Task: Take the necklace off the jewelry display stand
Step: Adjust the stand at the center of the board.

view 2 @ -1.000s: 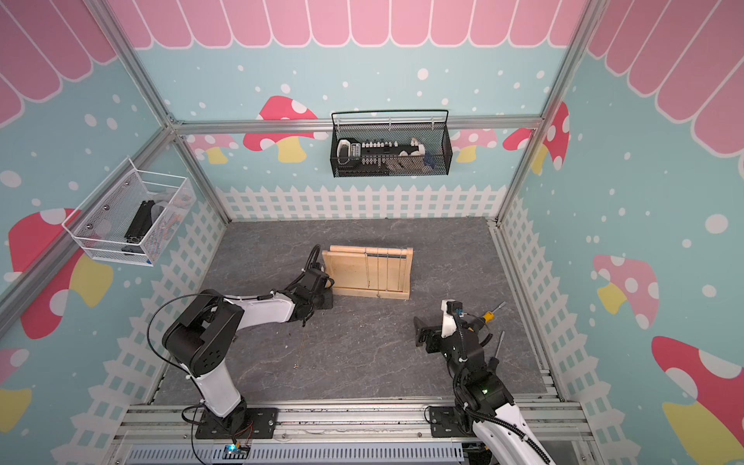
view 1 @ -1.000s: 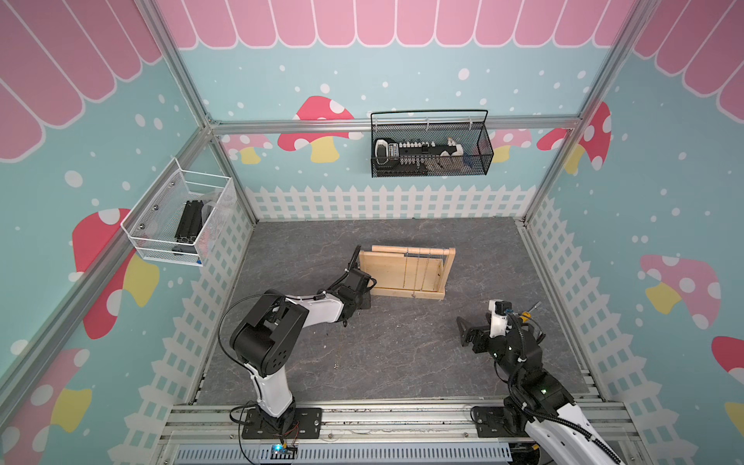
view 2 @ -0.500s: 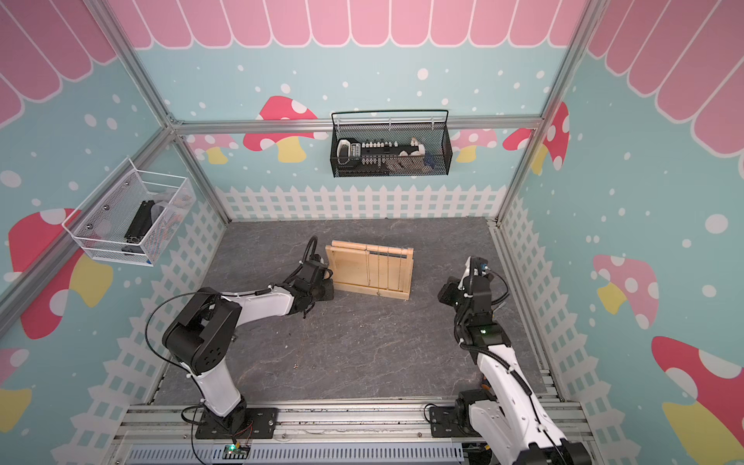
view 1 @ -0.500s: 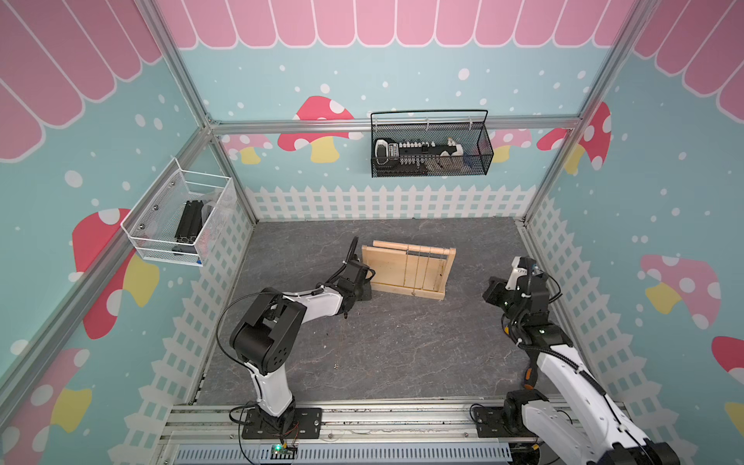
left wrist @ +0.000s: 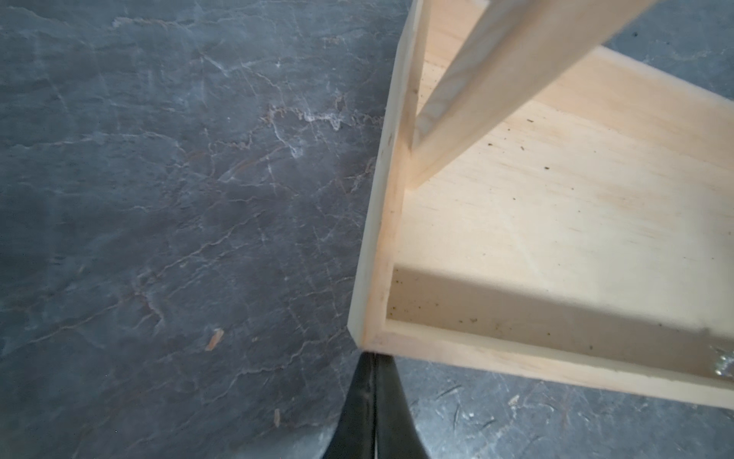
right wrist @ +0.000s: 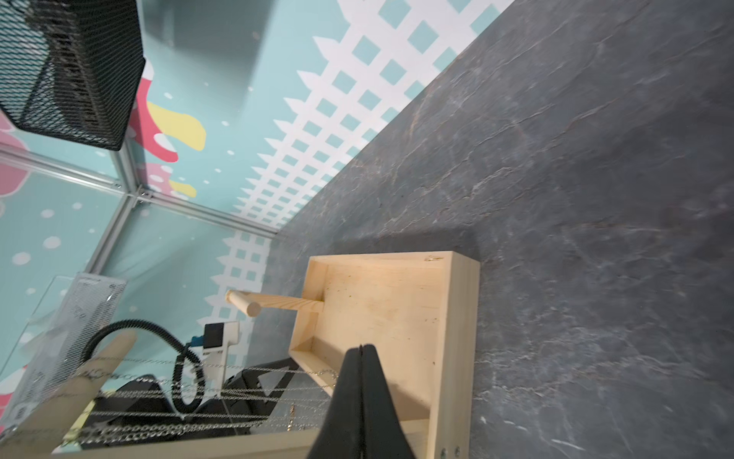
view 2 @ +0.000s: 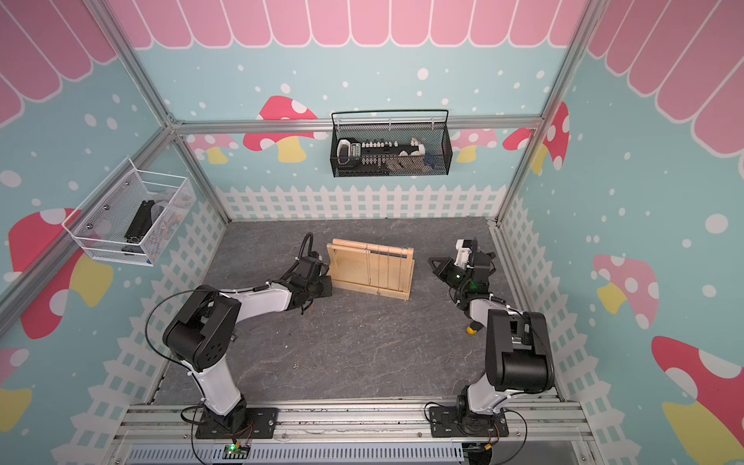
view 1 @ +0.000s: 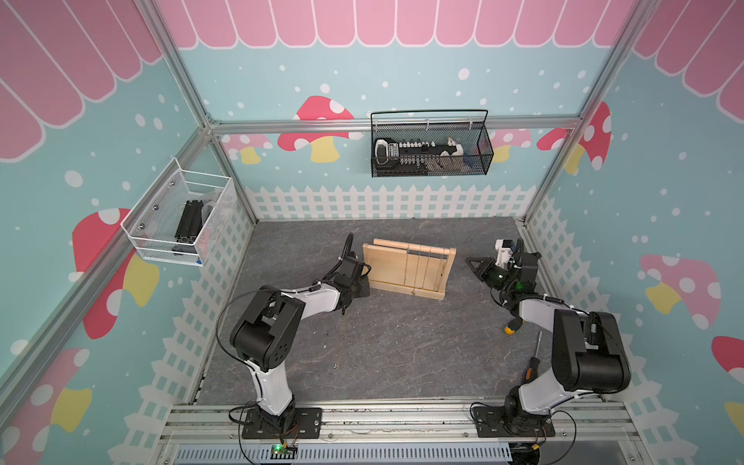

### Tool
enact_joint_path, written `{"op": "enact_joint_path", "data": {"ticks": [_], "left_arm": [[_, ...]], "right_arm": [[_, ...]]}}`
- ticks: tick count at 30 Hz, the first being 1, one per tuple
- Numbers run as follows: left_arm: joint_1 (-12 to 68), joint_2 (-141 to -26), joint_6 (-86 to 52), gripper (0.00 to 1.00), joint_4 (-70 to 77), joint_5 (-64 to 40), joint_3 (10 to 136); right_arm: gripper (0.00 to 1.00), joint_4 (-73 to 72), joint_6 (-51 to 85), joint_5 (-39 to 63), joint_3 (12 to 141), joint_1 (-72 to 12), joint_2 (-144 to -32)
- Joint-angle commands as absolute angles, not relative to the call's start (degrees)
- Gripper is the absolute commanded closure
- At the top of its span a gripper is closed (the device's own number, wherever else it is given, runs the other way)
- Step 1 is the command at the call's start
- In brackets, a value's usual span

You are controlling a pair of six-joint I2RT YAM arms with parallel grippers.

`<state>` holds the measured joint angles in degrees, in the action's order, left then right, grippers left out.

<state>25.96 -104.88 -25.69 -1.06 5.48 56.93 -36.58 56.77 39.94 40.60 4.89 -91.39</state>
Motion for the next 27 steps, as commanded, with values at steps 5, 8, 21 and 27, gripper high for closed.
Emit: {"op": "enact_joint_path", "data": {"ticks": [5, 8, 21, 27], "left_arm": [[25.7, -107.2, -24.7, 1.00, -1.0, 4.1, 59.6], [25.7, -107.7, -24.7, 1.00, -0.9, 3.8, 60.0], [25.7, -107.5, -24.5, 1.00, -1.3, 3.8, 59.9], [25.7, -106.6, -24.3, 1.00, -1.3, 4.5, 59.0]], "right_arm": [[1.00, -49.5, 64.9, 52.7, 41.8, 4.9, -95.6], [0.98, -53.1, 66.8, 55.1, 40.7, 4.9, -97.1], [0.97, -52.3, 64.6, 55.6, 38.9, 0.4, -100.2], [0.95, -50.7, 63.0, 54.3, 37.7, -1.3, -98.7]]}}
